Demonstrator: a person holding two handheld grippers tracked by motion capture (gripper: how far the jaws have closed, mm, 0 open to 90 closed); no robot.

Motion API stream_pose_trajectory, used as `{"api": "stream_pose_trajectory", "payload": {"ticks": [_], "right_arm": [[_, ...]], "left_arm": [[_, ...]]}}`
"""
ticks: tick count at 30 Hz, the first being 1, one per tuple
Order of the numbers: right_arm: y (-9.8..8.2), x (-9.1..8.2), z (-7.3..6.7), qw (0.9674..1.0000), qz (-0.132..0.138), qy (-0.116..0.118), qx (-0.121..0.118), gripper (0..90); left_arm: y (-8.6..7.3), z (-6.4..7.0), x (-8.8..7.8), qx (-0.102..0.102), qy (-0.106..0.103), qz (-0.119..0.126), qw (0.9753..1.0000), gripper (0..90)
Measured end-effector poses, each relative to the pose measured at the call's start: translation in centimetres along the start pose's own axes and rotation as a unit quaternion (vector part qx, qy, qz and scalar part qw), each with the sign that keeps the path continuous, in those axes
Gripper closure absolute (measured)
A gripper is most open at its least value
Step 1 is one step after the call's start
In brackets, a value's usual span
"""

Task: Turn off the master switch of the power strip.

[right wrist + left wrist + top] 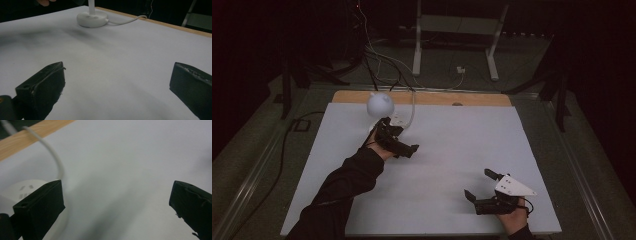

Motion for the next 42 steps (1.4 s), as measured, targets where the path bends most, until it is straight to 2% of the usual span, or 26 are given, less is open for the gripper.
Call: {"api": "stream_pose_trajectory", "payload": {"ticks": [2,3,6,10,12,14,18,22,26,27,29,31,38,42], "right_arm": [[0.0,0.0,0.0,1.0,0.001,0.001,0.0,0.0],[0.0,0.0,0.0,1.0,0.001,0.001,0.0,0.0],[0.0,0.0,0.0,1.0,0.0,0.0,0.0,0.0],[0.0,0.0,0.0,1.0,0.0,0.0,0.001,0.0],[0.0,0.0,-0.1,1.0,0.0,0.0,0.001,0.0],[0.0,0.0,-0.1,1.0,-0.001,0.0,0.001,0.0],[0.0,0.0,-0.1,1.0,-0.001,-0.002,0.0,0.0],[0.1,-0.1,0.0,1.0,0.0,-0.003,0.0,0.0],[0.1,-0.1,-0.1,1.0,0.001,-0.004,-0.001,0.0],[0.1,-0.1,-0.1,1.0,0.0,-0.004,-0.001,0.0],[0.1,-0.1,-0.1,1.0,0.0,-0.004,-0.001,0.0],[0.0,0.0,-0.1,1.0,-0.002,-0.004,-0.002,0.0],[0.0,0.0,-0.1,1.0,-0.003,-0.005,-0.002,0.0],[0.0,0.1,-0.1,1.0,-0.004,-0.005,-0.002,0.0]], "left_arm": [[0.0,0.5,-0.8,0.007,-0.024,0.004,0.9997,0.2],[0.0,0.5,-0.8,0.007,-0.024,0.004,0.9997,0.2],[-0.3,1.0,-2.1,0.016,-0.046,0.013,0.9987,0.3],[-0.9,1.2,-3.3,0.029,-0.056,0.017,0.9979,0.3],[-1.1,1.2,-3.5,0.029,-0.058,0.017,0.9978,0.3],[-1.7,1.3,-4.2,0.03,-0.067,0.021,0.9971,0.3],[-2.8,1.4,-5.0,0.042,-0.067,0.021,0.9967,0.3],[-3.7,1.3,-5.6,0.041,-0.072,0.023,0.9963,0.3],[-5.5,1.1,-6.4,0.046,-0.069,0.021,0.9963,0.3],[-5.5,1.1,-6.4,0.046,-0.069,0.021,0.9963,0.3],[-6.7,0.9,-6.7,0.04,-0.067,0.02,0.9968,0.3],[-7.0,0.9,-6.8,0.036,-0.066,0.021,0.9969,0.3],[-9.9,0.4,-7.4,0.017,-0.059,0.029,0.9977,0.3],[-11.6,0.4,-7.4,0.016,-0.052,0.021,0.9983,0.3]]}}
Point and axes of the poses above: each handheld gripper's, and its own axes: x roughly forward along the jaws, y roughly out of its top, z roughly to its right, the point moved 8 cm from there along x, roughly forward along the jaws, and after that the axes turned 10 degrees about -z, right-handed, at the moved point
